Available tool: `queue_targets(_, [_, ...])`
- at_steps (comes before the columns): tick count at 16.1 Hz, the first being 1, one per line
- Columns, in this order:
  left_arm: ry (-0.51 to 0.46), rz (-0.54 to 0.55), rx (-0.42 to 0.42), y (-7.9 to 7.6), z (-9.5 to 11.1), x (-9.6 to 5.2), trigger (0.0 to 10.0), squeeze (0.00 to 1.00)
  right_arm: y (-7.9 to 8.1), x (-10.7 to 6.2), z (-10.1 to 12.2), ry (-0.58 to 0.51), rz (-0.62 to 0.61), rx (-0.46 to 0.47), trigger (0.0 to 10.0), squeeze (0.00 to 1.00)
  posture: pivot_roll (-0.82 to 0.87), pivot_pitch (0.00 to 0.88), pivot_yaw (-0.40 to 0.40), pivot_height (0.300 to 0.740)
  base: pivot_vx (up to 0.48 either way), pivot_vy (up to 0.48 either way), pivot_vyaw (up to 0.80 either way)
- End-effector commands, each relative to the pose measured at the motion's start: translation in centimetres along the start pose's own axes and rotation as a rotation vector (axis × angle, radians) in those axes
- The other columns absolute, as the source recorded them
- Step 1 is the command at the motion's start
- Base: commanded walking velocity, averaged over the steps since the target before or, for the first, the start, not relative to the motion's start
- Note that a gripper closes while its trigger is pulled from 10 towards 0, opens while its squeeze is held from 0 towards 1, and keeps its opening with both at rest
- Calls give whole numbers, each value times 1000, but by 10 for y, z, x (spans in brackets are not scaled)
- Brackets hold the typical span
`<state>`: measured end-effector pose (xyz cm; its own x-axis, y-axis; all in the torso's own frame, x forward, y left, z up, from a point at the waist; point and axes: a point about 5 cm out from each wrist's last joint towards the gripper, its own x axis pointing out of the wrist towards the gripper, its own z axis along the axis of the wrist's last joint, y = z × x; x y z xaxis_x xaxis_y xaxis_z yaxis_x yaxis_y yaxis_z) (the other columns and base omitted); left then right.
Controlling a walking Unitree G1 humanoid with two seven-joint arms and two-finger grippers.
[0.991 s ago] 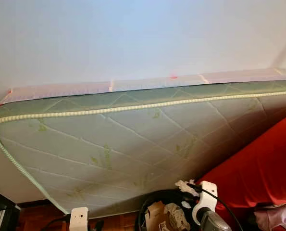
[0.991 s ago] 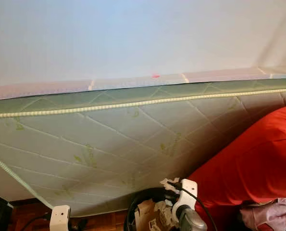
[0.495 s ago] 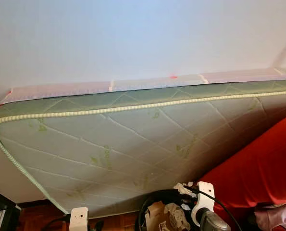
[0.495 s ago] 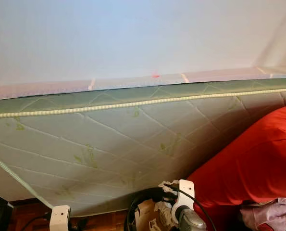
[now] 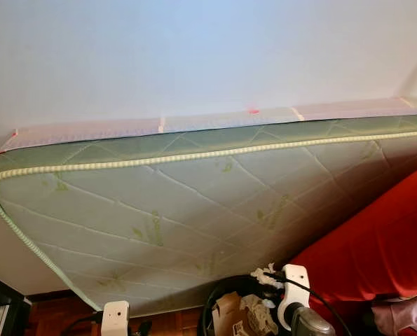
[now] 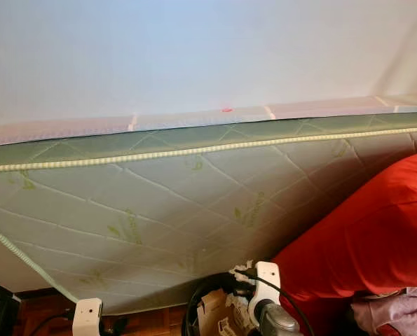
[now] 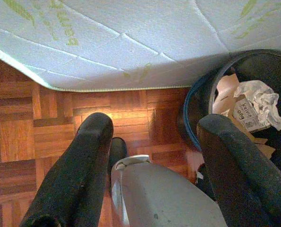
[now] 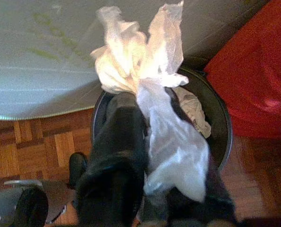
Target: Clean up the room
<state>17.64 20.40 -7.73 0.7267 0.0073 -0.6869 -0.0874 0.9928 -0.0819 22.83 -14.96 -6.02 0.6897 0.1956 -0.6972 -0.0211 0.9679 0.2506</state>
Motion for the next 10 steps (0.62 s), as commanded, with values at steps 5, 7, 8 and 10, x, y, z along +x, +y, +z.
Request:
queue_targets(5, [31,-2,4,-2,-6,-1,10000,0,-2,-1,-4,55,26,-46,10000,1000,145,26,-81,740,0,0,0])
queue_targets(7, [32,-2,5,-2,-6,-1,10000,0,-3,-2,-6,64,23,-63,10000,1000,145,20,-81,740,0,0,0])
queue_targets(8, [34,-1,8,-2,-7,-1,10000,0,-3,-2,-8,77,21,-76,10000,1000,144,13,-82,740,0,0,0])
queue_targets(10, [37,0,8,-2,-7,-1,10000,0,-2,-3,-12,103,39,-101,10000,1000,144,11,-82,740,0,0,0])
